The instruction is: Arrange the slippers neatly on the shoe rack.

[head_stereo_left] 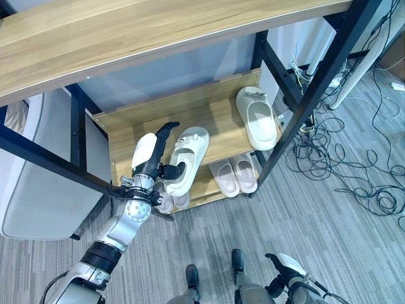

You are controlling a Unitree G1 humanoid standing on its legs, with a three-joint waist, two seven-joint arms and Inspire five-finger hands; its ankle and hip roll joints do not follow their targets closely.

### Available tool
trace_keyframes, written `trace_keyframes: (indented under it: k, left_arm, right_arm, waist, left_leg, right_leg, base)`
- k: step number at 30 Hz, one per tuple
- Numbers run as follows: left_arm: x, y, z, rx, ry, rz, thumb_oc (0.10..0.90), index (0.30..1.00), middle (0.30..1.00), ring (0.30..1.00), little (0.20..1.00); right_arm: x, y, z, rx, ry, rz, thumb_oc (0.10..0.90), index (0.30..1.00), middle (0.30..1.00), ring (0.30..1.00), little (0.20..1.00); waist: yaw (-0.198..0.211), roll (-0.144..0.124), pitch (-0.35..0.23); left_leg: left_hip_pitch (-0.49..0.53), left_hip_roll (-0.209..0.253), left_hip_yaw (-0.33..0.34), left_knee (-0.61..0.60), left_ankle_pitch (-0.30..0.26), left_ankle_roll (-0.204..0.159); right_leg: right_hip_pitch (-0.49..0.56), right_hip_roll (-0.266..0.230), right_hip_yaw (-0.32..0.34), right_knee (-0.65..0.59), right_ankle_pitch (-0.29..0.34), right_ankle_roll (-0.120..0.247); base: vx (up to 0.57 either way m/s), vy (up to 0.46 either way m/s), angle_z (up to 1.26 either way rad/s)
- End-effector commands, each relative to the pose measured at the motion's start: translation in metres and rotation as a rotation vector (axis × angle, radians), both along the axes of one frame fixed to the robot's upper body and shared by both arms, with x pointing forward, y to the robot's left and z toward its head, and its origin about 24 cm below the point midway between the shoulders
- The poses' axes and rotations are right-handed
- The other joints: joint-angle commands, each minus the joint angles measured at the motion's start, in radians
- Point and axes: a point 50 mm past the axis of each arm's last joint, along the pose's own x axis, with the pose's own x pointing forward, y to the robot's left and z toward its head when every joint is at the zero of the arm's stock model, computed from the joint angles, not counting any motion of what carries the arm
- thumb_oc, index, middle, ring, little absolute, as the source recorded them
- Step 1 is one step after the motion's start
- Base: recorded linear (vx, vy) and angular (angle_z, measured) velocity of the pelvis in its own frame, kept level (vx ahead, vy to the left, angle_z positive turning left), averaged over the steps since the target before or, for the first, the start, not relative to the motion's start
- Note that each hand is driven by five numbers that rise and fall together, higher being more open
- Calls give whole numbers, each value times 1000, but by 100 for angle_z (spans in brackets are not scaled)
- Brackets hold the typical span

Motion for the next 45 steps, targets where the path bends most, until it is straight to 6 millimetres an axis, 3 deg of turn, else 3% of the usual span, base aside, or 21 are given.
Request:
trace_keyframes:
  k: [1,2,3,4,19,31,39,45]
  left_arm:
    - [24,1,55,81,-219,13,737,806,806,806,806]
    - [25,1,55,89,-217,12,540,509,509,509,509]
    - [28,1,55,97,-208,16,425,338,338,338,338]
    - [28,0,55,97,-208,16,400,300,300,300,300]
    - [27,-7,45,31,-168,2,400,300,300,300,300]
    - [32,-31,63,-272,-249,20,400,300,300,300,300]
    - [43,-32,86,-293,-304,54,400,300,300,300,300]
    - [60,-21,101,-244,-305,131,400,300,300,300,300]
  right_arm:
    - [-3,-14,5,-20,-47,-50,800,900,900,900,900]
    - [-4,-15,5,-20,-44,-52,800,900,900,900,900]
    - [-5,-15,5,-20,-45,-59,800,900,900,900,900]
    - [-5,-15,5,-19,-46,-60,800,900,900,900,900]
    - [-7,-10,3,7,-53,-77,800,900,900,900,900]
    - [-4,-6,5,18,-84,-86,800,900,900,900,900]
    - [-1,-12,10,7,-111,-78,800,900,900,900,900]
    - [-3,-17,12,6,-110,-84,800,900,900,900,900]
  waist:
    - [-18,-32,-35]
    - [-20,-32,-34]
    - [-23,-33,-33]
    - [-22,-33,-33]
    - [-28,-39,-39]
    - [-44,-39,-37]
    - [-64,-30,-24]
    - [-84,-22,-11]
  left_leg:
    - [-56,-18,-9,2,-41,-10]
    - [-58,-17,-8,2,-40,-10]
    - [-59,-16,-6,2,-41,-10]
    - [-59,-16,-6,2,-41,-10]
    - [-34,-15,-4,2,-59,-8]
    - [-14,-20,-3,2,-71,-2]
    - [-8,-21,8,2,-76,1]
    - [-11,-18,16,2,-74,0]
  right_leg:
    - [0,-59,0,7,-105,99]
    - [-2,-59,1,7,-104,99]
    - [-4,-59,2,7,-104,99]
    - [-4,-59,3,7,-104,99]
    - [13,-55,5,7,-118,96]
    - [31,-54,13,7,-128,91]
    - [26,-53,31,11,-127,91]
    - [8,-51,41,24,-127,89]
  base:
    - [18,-8,-7]
    - [33,-7,-5]
    - [25,-4,-5]
    - [29,-7,-5]
    - [23,-2,-1]
    - [3,0,0]
    - [6,4,-3]
    - [10,-2,-9]
